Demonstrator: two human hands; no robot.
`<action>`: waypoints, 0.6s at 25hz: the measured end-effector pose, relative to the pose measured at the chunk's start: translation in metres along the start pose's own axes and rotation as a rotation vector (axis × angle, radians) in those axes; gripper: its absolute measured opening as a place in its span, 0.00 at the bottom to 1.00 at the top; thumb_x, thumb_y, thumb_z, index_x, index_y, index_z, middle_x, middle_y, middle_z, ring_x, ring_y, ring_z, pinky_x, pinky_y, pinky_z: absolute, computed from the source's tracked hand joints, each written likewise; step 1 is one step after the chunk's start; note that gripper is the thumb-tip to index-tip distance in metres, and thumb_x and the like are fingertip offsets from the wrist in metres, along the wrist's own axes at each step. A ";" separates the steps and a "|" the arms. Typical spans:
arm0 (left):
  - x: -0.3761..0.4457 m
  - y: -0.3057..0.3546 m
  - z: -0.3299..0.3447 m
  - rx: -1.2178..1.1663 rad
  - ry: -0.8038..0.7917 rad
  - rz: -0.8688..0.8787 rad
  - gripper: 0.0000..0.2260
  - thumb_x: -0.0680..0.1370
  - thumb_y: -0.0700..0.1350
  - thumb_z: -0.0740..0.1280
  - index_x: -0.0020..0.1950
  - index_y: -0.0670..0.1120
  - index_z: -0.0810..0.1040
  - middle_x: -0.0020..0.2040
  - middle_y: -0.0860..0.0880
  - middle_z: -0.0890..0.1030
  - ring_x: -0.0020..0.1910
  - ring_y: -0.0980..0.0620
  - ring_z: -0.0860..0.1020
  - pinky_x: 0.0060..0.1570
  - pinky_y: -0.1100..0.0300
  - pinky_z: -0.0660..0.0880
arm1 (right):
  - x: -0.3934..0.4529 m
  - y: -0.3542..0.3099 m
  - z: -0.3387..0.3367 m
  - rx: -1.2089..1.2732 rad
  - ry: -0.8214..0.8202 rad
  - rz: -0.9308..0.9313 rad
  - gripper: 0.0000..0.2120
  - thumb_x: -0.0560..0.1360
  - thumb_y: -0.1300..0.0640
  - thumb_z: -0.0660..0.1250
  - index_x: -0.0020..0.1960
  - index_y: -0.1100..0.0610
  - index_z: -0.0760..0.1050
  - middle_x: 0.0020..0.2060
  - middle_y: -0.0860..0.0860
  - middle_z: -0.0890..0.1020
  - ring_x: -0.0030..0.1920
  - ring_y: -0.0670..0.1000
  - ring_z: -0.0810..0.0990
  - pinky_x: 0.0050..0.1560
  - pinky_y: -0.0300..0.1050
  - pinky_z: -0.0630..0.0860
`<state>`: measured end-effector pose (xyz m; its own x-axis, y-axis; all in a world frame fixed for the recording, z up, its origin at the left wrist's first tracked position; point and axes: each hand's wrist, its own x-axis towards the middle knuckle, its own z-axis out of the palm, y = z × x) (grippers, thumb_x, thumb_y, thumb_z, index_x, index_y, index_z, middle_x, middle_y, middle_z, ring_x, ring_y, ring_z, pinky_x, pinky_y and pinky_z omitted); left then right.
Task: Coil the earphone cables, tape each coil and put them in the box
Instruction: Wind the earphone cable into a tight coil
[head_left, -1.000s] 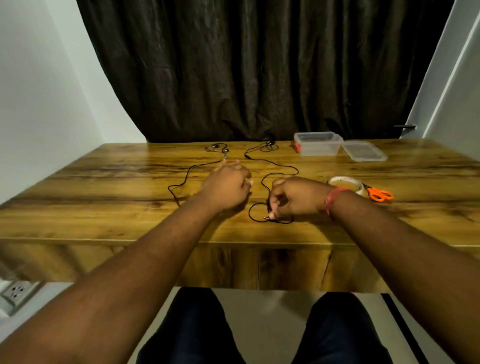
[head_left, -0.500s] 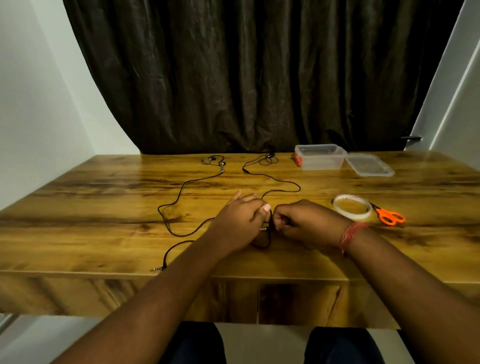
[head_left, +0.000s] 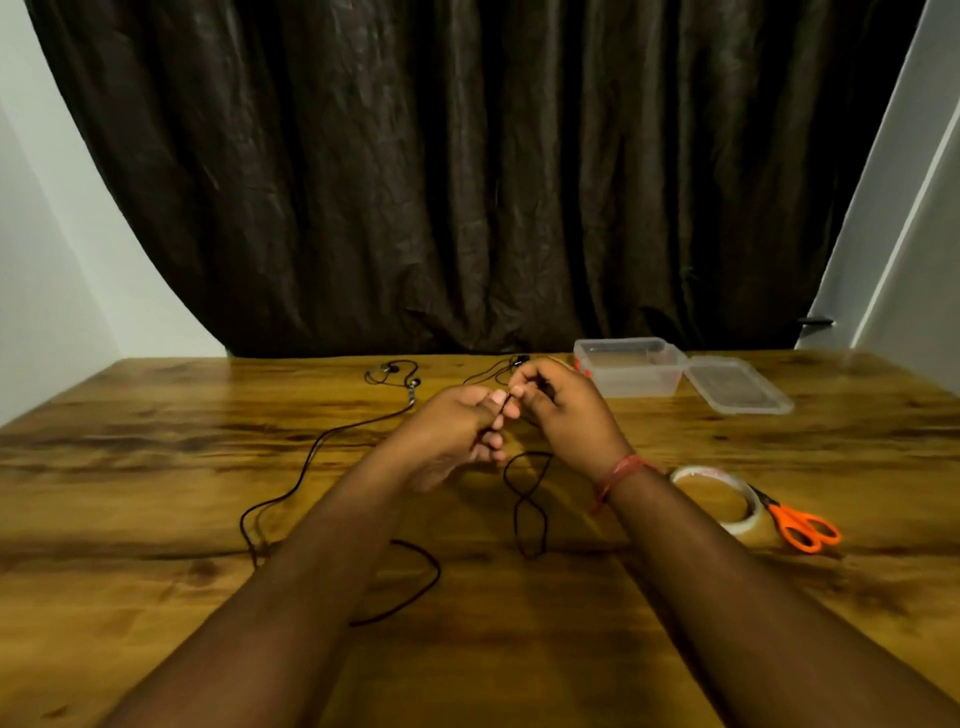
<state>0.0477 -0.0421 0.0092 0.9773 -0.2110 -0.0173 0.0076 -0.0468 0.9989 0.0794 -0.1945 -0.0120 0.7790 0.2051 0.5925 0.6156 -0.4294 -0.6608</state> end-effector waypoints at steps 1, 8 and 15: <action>0.005 -0.001 -0.004 -0.107 -0.046 -0.008 0.12 0.84 0.42 0.57 0.45 0.42 0.76 0.34 0.49 0.71 0.28 0.57 0.71 0.33 0.61 0.78 | 0.005 0.005 0.002 -0.005 0.024 -0.001 0.06 0.77 0.64 0.65 0.46 0.55 0.78 0.44 0.51 0.79 0.45 0.44 0.76 0.48 0.38 0.72; 0.017 -0.025 -0.017 -0.472 0.054 0.104 0.08 0.83 0.41 0.59 0.51 0.38 0.76 0.42 0.44 0.85 0.40 0.52 0.83 0.42 0.58 0.81 | -0.003 0.025 0.028 -0.169 -0.146 -0.079 0.07 0.76 0.63 0.63 0.49 0.55 0.79 0.44 0.51 0.82 0.45 0.49 0.79 0.45 0.46 0.74; 0.016 -0.029 -0.020 -0.533 0.217 0.281 0.07 0.82 0.36 0.61 0.55 0.36 0.78 0.48 0.41 0.86 0.51 0.44 0.84 0.50 0.53 0.82 | -0.017 0.003 0.030 -0.458 -0.275 -0.095 0.08 0.79 0.52 0.61 0.54 0.51 0.76 0.49 0.52 0.82 0.48 0.54 0.80 0.45 0.49 0.76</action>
<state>0.0671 -0.0244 -0.0191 0.9775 0.0607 0.2022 -0.2059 0.4849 0.8499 0.0714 -0.1735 -0.0380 0.7629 0.4580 0.4564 0.6178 -0.7246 -0.3055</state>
